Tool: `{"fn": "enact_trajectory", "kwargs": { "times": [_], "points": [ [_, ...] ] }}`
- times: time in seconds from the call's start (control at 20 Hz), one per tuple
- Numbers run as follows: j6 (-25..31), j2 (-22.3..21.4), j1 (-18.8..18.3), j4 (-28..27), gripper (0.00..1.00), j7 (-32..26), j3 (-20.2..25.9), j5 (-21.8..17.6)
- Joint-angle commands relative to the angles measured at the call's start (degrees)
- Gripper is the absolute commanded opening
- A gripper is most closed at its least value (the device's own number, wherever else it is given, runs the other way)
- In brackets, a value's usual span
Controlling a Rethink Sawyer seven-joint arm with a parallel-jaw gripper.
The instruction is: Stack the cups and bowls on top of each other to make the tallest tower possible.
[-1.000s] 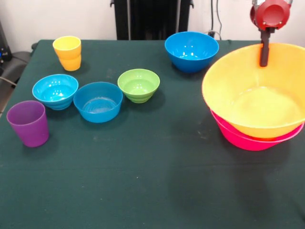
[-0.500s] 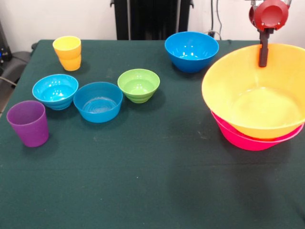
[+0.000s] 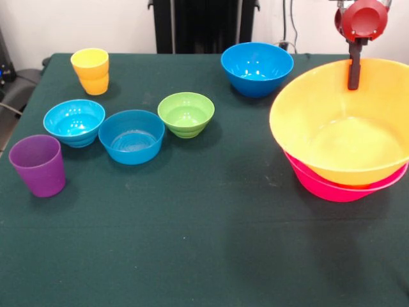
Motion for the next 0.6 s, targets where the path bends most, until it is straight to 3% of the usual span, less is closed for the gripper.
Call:
{"fn": "enact_trajectory", "kwargs": {
  "times": [0.05, 0.25, 0.4, 0.6],
  "points": [
    [-1.73, 0.18, 0.05, 2.63, 0.00, 9.49, 4.75, -1.99],
    [-2.29, -1.13, -1.03, 5.22, 0.00, 9.69, 5.10, -3.72],
    [-2.12, -3.85, -4.56, 9.02, 0.00, 10.02, 7.46, -6.65],
    [0.86, -8.39, -4.05, 12.00, 0.00, 10.27, 6.85, -5.91]
  ]
}}
